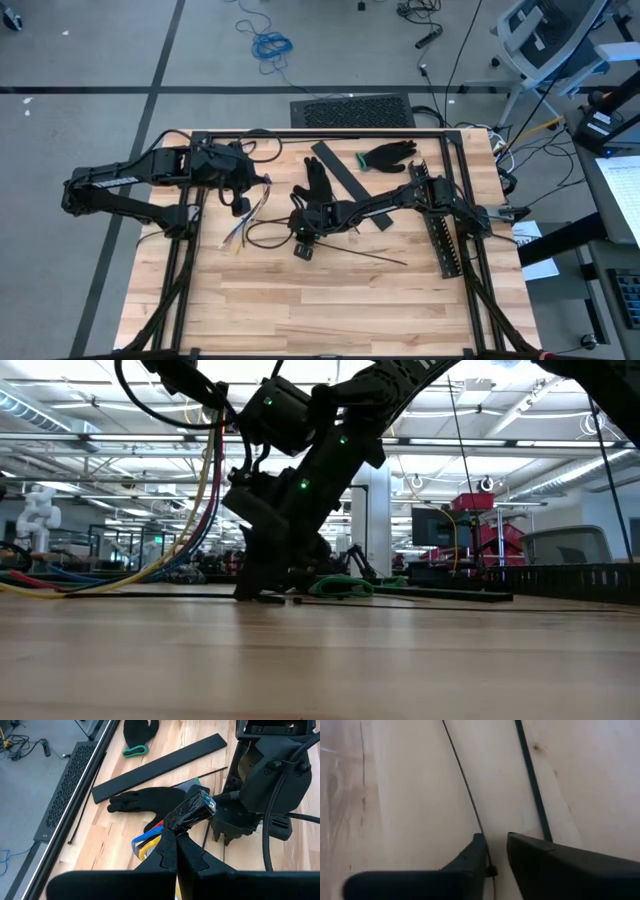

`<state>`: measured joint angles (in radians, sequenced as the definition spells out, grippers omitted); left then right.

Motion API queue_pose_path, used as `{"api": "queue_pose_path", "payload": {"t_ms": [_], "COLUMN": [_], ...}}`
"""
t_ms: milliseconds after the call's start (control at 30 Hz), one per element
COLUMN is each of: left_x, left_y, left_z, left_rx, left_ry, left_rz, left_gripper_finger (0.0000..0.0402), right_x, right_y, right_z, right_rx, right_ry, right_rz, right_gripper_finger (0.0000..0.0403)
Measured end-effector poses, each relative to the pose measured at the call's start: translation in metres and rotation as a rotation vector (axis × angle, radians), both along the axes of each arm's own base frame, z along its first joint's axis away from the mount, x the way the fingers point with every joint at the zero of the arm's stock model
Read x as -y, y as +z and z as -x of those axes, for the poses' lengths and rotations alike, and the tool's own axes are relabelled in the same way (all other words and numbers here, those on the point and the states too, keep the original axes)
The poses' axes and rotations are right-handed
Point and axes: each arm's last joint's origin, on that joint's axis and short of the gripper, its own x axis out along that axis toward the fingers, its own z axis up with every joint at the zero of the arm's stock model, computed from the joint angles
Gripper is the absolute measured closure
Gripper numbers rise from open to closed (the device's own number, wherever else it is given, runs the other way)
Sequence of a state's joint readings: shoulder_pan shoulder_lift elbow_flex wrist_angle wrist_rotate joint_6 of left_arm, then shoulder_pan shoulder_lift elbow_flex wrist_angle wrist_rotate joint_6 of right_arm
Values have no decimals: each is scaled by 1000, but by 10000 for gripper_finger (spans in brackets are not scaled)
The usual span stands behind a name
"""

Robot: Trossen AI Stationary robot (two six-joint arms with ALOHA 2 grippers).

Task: Ziptie cables
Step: Wrap the black zip tie on the cable

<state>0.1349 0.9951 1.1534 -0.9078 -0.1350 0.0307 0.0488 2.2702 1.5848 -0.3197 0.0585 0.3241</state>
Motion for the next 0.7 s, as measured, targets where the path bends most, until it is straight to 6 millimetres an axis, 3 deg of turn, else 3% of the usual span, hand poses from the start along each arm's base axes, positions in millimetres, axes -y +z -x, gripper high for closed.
{"api": "queue_pose_path", "payload": {"t_ms": [133,300,500,700], "left_x": [0,-1,-1,1], "left_y": [0,0,2,17], "left_z": [0,0,2,10], "left_rx": [-1,-2,18,154], "left_ry": [1,16,17,11], "left_rz": [-1,-14,-18,-45], "left_gripper_finger": [402,402,402,402], "right_x": [-9,-6,-2,2], "right_y": [-7,-2,20,59], "right_z": [1,3,11,32], "right_rx": [-27,-36,-53,-126], "right_ry": [25,-6,-14,47], "right_rz": [-4,-118,-222,-225], "right_gripper_finger": [394,402,403,403]}}
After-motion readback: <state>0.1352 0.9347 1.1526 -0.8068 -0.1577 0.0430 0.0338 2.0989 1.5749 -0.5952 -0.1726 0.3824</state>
